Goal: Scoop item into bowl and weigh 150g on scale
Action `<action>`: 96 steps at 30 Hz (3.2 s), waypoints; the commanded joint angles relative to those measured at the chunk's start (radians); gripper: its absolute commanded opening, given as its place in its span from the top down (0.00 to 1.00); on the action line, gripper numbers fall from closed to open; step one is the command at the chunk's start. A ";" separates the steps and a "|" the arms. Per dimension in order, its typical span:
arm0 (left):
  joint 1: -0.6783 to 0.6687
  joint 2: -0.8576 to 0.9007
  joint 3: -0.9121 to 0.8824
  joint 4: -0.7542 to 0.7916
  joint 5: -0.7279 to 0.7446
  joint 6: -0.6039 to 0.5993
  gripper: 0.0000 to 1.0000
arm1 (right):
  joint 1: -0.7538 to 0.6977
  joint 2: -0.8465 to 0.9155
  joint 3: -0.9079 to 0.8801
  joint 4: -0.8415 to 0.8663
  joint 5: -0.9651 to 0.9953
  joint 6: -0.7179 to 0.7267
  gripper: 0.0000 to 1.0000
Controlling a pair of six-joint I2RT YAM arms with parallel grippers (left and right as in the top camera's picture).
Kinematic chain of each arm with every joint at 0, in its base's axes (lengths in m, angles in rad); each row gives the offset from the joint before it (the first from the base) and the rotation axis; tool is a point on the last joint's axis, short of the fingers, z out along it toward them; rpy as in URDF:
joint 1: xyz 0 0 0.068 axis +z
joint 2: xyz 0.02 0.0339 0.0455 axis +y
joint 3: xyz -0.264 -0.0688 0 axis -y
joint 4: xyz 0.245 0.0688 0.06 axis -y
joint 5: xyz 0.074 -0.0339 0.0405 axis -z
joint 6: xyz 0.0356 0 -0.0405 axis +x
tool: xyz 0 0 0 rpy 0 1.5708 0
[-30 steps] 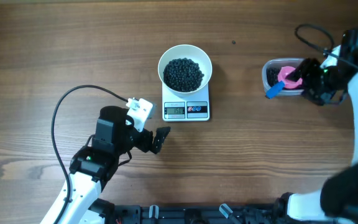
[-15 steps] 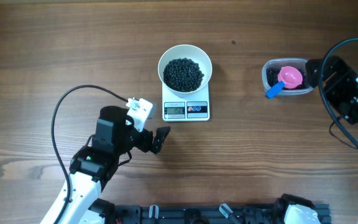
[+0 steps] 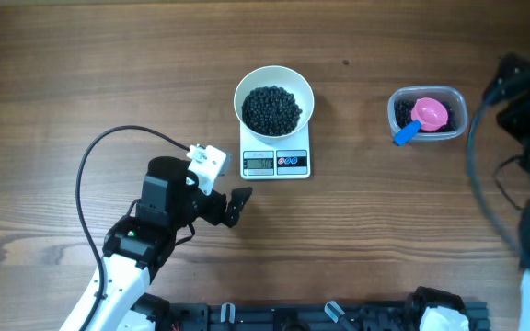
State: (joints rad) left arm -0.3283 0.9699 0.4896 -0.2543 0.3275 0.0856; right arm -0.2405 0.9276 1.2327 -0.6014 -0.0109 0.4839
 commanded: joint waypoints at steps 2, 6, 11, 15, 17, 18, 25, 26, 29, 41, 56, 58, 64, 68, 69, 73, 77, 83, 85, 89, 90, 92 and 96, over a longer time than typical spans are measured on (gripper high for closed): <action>-0.002 -0.001 0.019 0.003 -0.003 0.012 0.00 | 0.007 -0.270 -0.354 0.257 0.106 -0.037 0.00; -0.002 -0.001 0.019 0.003 -0.003 0.011 0.00 | 0.008 -0.537 -0.702 0.526 0.128 -0.036 0.00; -0.002 -0.001 0.019 0.003 -0.003 0.011 0.00 | 0.039 -0.792 -0.932 0.619 0.181 -0.036 0.00; -0.002 -0.001 0.019 0.003 -0.003 0.012 0.00 | 0.101 -0.887 -1.033 0.645 0.254 -0.035 0.00; -0.002 -0.001 0.019 0.003 -0.003 0.011 0.00 | 0.117 -0.924 -1.082 0.649 0.258 0.002 0.00; -0.002 -0.001 0.019 0.003 -0.003 0.011 0.00 | 0.121 -0.925 -1.113 0.660 0.258 0.044 0.00; -0.002 -0.001 0.019 0.003 -0.003 0.012 0.00 | 0.126 -0.925 -1.228 0.629 0.254 0.203 0.00; -0.002 -0.001 0.019 0.003 -0.003 0.011 0.00 | 0.126 -0.925 -1.228 0.628 0.254 0.182 0.00; -0.002 -0.001 0.019 0.003 -0.003 0.012 0.00 | 0.126 -0.924 -1.228 0.629 0.254 0.047 0.00; -0.002 -0.001 0.019 0.003 -0.003 0.011 0.00 | 0.126 -0.842 -1.228 0.664 0.115 -0.395 0.00; -0.002 -0.001 0.019 0.003 -0.003 0.011 0.00 | 0.126 -0.838 -1.228 0.619 0.110 -0.396 0.00; -0.002 -0.001 0.019 0.003 -0.003 0.011 0.00 | 0.126 -0.838 -1.228 0.619 0.110 -0.396 0.00; -0.002 -0.001 0.019 0.003 -0.003 0.012 0.00 | 0.126 -0.890 -1.228 0.619 0.110 -0.396 0.00; -0.002 -0.001 0.019 0.003 -0.003 0.012 0.00 | 0.126 -0.924 -1.228 0.619 0.110 -0.396 0.00; -0.002 -0.001 0.019 0.003 -0.003 0.011 0.00 | 0.126 -0.924 -1.228 0.619 0.110 -0.396 0.00; -0.002 -0.001 0.019 -0.037 -0.003 0.011 0.00 | 0.126 -0.923 -1.228 0.619 0.110 -0.396 0.00; -0.002 -0.001 0.019 -0.029 -0.003 0.011 0.00 | 0.126 -0.923 -1.228 0.619 0.110 -0.396 0.00; 0.007 -0.231 0.019 -0.007 -0.121 0.019 0.00 | 0.126 -0.923 -1.228 0.619 0.110 -0.396 0.00; 0.060 -0.404 0.019 -0.076 -0.167 0.019 0.00 | 0.126 -0.923 -1.228 0.619 0.110 -0.396 0.00; 0.212 -0.628 0.017 -0.148 -0.169 0.018 0.00 | 0.126 -0.923 -1.228 0.619 0.110 -0.396 0.00; 0.249 -0.674 0.005 -0.149 -0.169 0.015 0.00 | 0.126 -0.923 -1.228 0.619 0.110 -0.397 0.00; 0.312 -0.755 -0.036 -0.138 -0.169 0.014 0.00 | 0.126 -0.923 -1.228 0.619 0.110 -0.396 0.00; 0.372 -0.862 -0.158 -0.045 -0.174 0.011 0.00 | 0.126 -0.923 -1.228 0.619 0.110 -0.396 0.00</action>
State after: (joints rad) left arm 0.0109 0.1677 0.4267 -0.3588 0.1673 0.0929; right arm -0.1184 0.0128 0.0059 0.0151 0.1120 0.1024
